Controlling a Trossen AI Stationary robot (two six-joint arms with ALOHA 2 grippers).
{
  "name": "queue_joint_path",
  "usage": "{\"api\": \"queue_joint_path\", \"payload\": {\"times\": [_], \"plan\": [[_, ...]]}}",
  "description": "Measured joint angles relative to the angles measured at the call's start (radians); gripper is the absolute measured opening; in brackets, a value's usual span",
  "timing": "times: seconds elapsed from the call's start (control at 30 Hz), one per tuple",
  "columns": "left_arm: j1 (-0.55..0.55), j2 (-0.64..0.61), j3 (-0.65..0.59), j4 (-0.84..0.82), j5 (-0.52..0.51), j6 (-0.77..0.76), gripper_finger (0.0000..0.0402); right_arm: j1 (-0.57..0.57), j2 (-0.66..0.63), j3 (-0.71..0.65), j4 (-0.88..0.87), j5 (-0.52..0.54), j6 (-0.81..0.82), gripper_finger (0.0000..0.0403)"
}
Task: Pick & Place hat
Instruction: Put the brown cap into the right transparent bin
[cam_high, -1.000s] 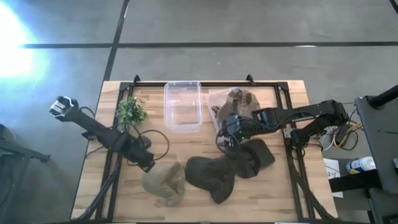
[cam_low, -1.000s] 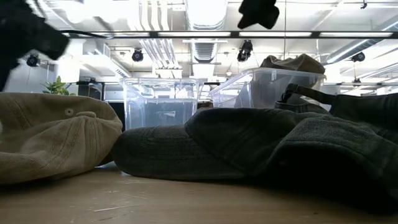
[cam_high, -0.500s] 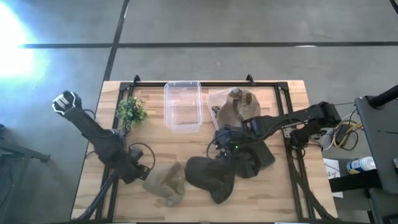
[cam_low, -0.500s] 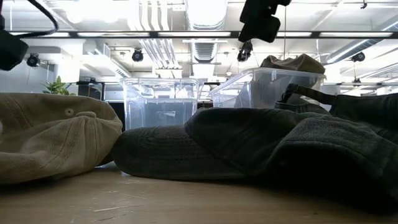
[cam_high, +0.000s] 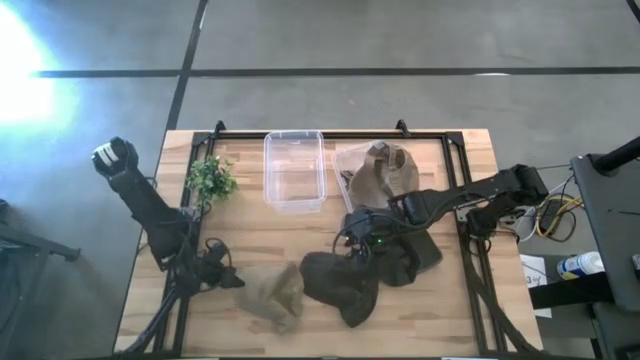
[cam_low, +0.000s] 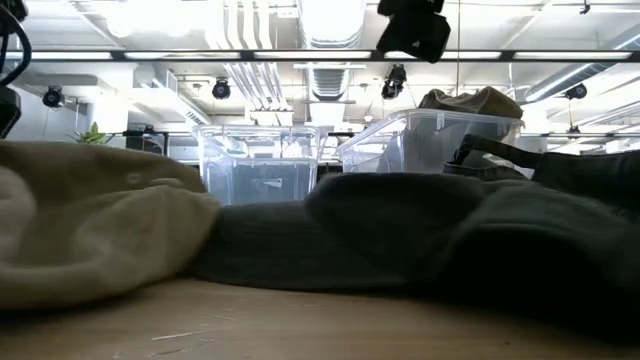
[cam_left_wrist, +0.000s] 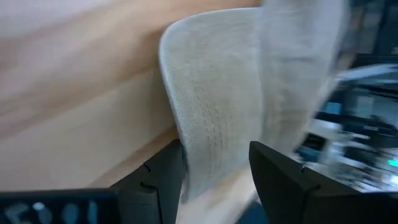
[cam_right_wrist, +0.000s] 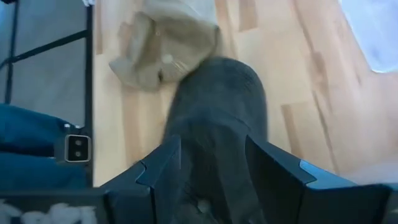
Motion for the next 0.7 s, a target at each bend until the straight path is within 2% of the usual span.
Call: {"api": "queue_joint_path", "payload": {"times": [0.1,0.17,0.4,0.57,0.7], "plan": [[0.001,0.017,-0.067,0.188,-0.042,0.049,0.0177,0.001,0.019,0.000,0.009,-0.008,0.001,0.0176],[0.001,0.032,-0.100,0.259,-0.049,0.063,0.0177,0.001,0.037,0.000,0.017,-0.009,0.008,0.0176],[0.004,0.104,-0.125,0.272,-0.046,0.055,0.0177,0.005,0.095,0.000,0.030,-0.034,0.018,0.0176],[0.006,0.154,-0.126,0.324,-0.091,0.071,0.0177,0.007,0.143,0.000,0.068,-0.063,0.020,0.0176],[0.011,0.180,-0.115,0.416,-0.147,0.155,0.0177,0.007,0.181,0.000,0.110,-0.078,0.026,0.0176]]}}
